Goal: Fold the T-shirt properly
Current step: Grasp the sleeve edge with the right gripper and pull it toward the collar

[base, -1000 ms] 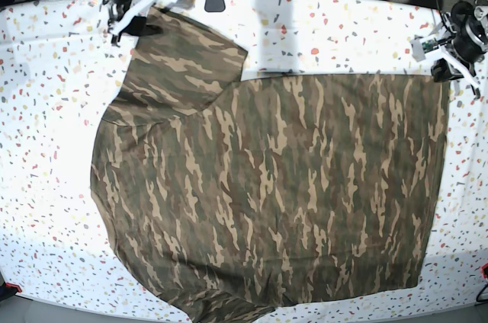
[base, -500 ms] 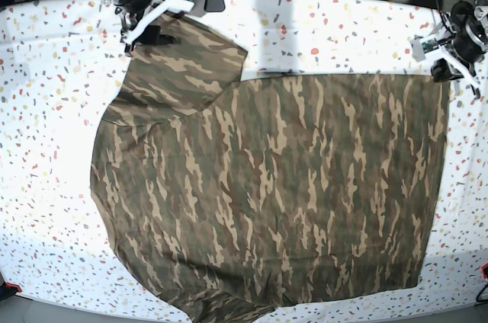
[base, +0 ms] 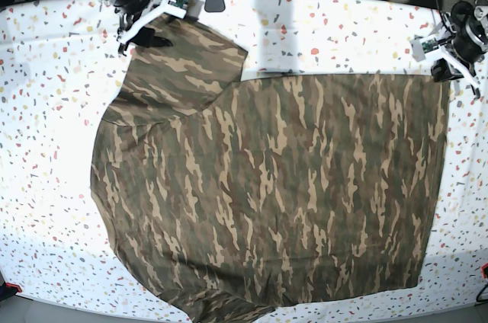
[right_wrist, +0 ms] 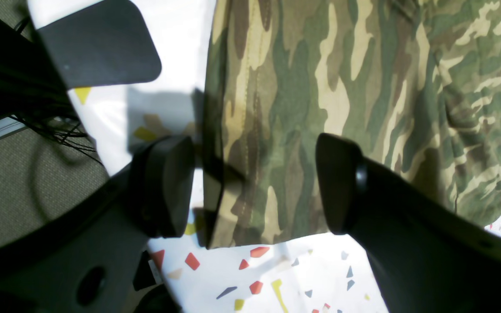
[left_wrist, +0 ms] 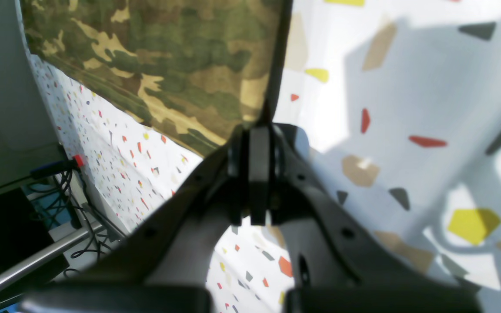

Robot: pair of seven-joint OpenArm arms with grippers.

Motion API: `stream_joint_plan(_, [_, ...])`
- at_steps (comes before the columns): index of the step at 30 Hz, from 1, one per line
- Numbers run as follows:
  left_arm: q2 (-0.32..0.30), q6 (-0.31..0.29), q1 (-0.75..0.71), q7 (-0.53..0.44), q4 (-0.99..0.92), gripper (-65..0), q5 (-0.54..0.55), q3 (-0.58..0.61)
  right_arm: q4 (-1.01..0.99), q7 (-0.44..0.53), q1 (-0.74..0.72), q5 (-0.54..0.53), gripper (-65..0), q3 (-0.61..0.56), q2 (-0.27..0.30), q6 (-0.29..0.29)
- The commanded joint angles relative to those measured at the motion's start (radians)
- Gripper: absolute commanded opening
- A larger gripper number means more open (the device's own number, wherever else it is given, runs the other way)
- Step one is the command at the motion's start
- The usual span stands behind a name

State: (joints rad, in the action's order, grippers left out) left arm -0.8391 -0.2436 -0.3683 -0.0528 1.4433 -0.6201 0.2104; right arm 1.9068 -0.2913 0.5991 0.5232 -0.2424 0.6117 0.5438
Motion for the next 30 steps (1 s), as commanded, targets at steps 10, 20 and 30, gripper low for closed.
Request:
stream_joint_plan(10, [-0.020, -0.006, 0.000, -0.002, 0.005, -65.0, 0.003, -0.005, -0.008, -0.177, -0.005, 0.082, -21.4, 0.009, 0.020, -0.182])
stream_joint_plan(20, [-0.020, -0.006, 0.000, -0.001, 0.005, -65.0, 0.003, -0.005, 0.109, -0.248, -0.002, 0.015, -21.4, 0.009, 0.021, -0.184])
stream_joint_plan(30, [-0.020, -0.006, 0.000, -0.002, 0.005, -65.0, 0.003, -0.005, 0.109, -0.248, 0.002, -0.036, -21.4, 0.009, 0.020, -0.064])
